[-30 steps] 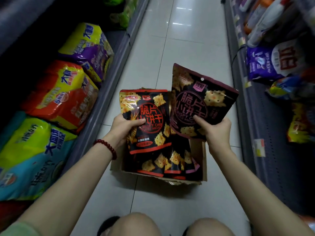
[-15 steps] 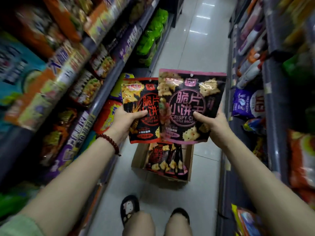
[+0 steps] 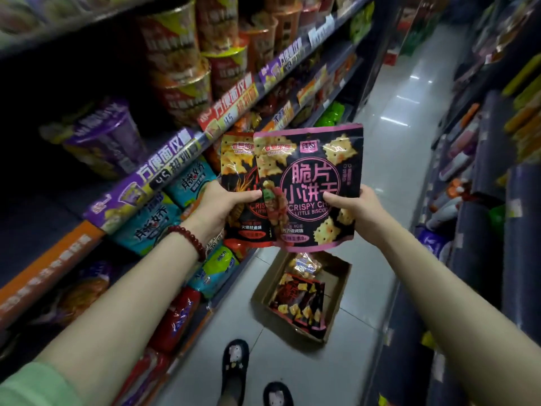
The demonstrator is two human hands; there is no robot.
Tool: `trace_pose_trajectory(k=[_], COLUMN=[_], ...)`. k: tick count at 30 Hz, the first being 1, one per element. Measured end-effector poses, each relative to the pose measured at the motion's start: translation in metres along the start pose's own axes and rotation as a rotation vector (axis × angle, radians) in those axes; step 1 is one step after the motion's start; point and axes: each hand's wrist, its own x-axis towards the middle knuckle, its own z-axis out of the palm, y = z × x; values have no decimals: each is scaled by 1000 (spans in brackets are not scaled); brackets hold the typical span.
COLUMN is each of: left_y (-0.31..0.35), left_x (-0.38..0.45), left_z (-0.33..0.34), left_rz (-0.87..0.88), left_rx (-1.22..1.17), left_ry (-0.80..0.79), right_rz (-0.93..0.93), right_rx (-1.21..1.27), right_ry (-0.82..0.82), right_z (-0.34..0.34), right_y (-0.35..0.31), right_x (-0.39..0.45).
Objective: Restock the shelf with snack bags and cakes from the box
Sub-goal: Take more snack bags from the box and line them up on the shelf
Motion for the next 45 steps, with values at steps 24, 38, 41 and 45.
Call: trace_pose_trajectory(k=[24,38,41,45], left_y=[129,151,161,177], left_x=[-277,-443,-463,-478], left_z=[-201,-323,-342,-366], left_rz=[395,588,622,650], left_rx=[-280,-166,-130,-108], left_ry=[627,992,1035,1059], right_rz=[-295,-427,-492,-589], right_rx=[53,42,65,95], right_ry=[-589,-938,-951,-904], right_z=[243,431,458,485], right_y=[-171,-224,-240,-259], right_x=[-60,-129,-139,-145])
